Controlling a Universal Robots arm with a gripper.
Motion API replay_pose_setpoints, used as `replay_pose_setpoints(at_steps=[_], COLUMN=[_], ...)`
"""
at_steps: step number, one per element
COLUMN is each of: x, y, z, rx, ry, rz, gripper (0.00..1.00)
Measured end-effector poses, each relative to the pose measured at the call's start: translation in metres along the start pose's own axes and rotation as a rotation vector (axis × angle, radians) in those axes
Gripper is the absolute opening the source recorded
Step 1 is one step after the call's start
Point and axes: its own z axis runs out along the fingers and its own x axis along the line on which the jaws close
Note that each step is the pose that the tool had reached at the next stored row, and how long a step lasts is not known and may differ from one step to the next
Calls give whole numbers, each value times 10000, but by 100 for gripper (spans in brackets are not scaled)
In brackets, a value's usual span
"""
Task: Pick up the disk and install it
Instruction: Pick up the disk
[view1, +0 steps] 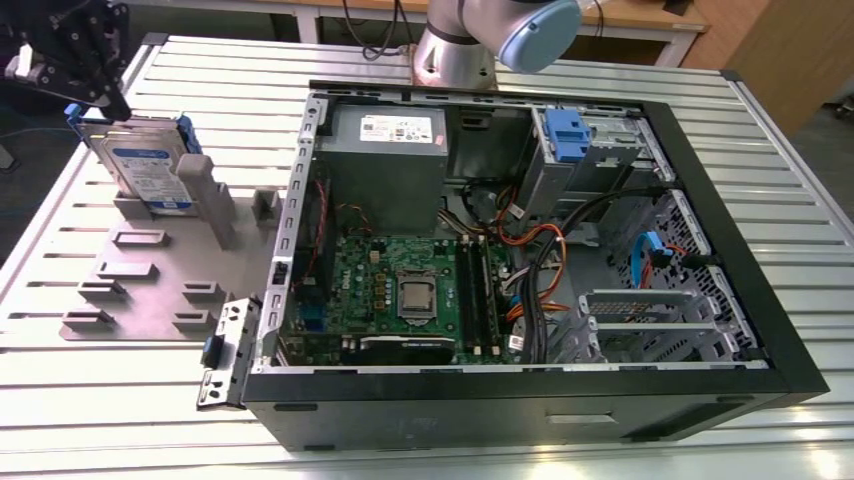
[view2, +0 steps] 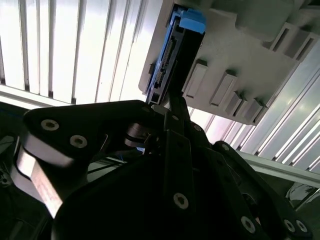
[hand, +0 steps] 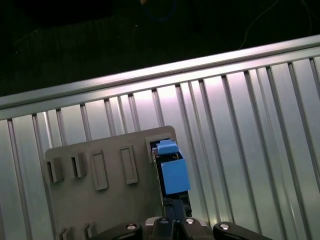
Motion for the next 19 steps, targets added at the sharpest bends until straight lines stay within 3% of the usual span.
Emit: replay_pose_setpoints(at_steps=[8, 11, 15, 19], x=[-18, -26, -28, -28], y=[-56, -57, -56, -57], z=[11, 15, 14, 15], rx=[-14, -16, -37, -39], ry=[4, 6, 12, 8], rz=[-292, -364, -735, -776], gripper=[11, 11, 11, 11])
